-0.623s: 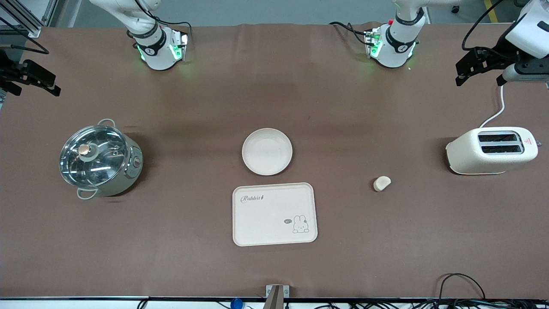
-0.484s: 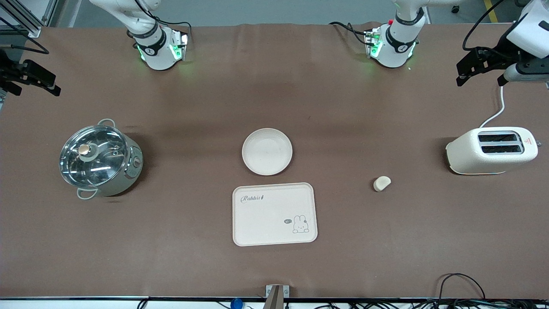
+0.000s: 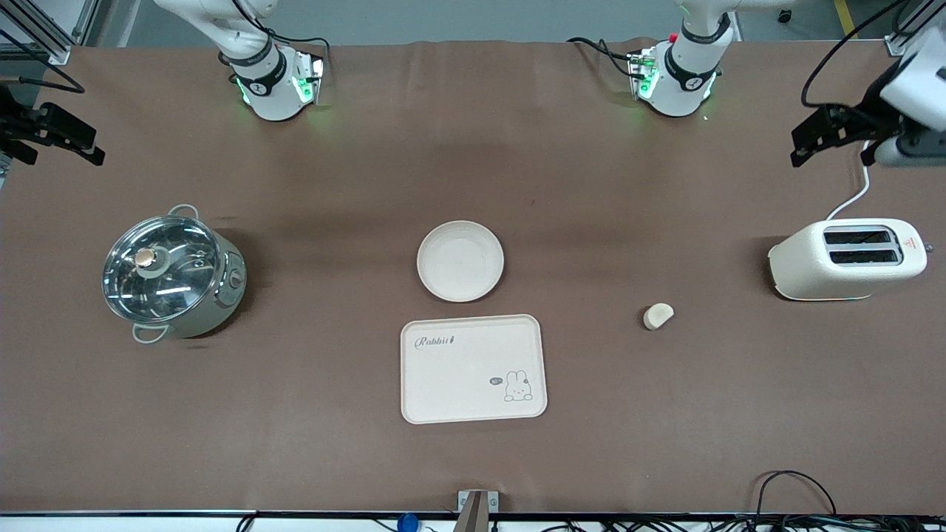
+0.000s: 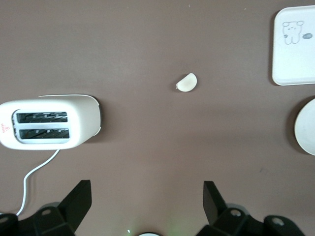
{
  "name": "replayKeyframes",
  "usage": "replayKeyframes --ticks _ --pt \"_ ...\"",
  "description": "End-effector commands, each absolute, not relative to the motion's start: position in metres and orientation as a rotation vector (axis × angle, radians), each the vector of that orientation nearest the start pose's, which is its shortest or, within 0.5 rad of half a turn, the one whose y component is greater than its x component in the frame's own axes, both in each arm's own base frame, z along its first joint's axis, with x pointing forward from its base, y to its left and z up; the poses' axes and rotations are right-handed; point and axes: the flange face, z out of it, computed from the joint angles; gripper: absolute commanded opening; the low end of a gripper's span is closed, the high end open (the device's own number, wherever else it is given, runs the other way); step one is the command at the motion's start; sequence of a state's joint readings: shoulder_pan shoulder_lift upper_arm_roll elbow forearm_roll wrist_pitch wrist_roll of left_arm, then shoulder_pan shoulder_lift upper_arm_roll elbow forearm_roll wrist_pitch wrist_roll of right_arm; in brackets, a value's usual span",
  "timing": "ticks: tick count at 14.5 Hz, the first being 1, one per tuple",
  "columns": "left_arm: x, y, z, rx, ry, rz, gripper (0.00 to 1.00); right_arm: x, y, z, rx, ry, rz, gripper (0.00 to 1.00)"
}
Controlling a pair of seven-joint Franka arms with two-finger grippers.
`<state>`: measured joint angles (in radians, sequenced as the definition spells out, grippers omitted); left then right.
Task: Place bun in plate and plate on tray
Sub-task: 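Move the left gripper toward the white bun while the right gripper approaches the plate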
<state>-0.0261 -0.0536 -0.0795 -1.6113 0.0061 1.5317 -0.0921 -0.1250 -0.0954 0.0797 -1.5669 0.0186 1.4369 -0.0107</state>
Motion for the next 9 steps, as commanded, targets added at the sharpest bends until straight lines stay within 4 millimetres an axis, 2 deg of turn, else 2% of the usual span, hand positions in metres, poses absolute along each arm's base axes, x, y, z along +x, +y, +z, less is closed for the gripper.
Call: replayKeyframes --ticks 1,3,5,8,9 --pt "0.571 -0.057 0.586 -3.112 -0.057 0.081 1.0 0.511 -0.016 0.665 -3.127 0.057 0.043 1.0" --pt "0.587 -0.065 0.548 -3.101 -0.223 0.095 1.0 0.522 0.001 0.655 -3.119 0.014 0.039 1.0" --pt "0.602 -0.076 0.508 -3.08 -0.399 0.091 1.0 0.542 0.019 0.628 -3.086 -0.032 0.082 1.0" --pt "0.617 -0.097 0.444 -3.065 -0.544 0.076 1.0 0.573 0.038 0.563 -3.002 -0.044 0.117 1.0" --pt "0.624 -0.099 0.413 -3.044 -0.614 0.117 1.0 0.578 0.049 0.541 -2.997 -0.063 0.129 1.0"
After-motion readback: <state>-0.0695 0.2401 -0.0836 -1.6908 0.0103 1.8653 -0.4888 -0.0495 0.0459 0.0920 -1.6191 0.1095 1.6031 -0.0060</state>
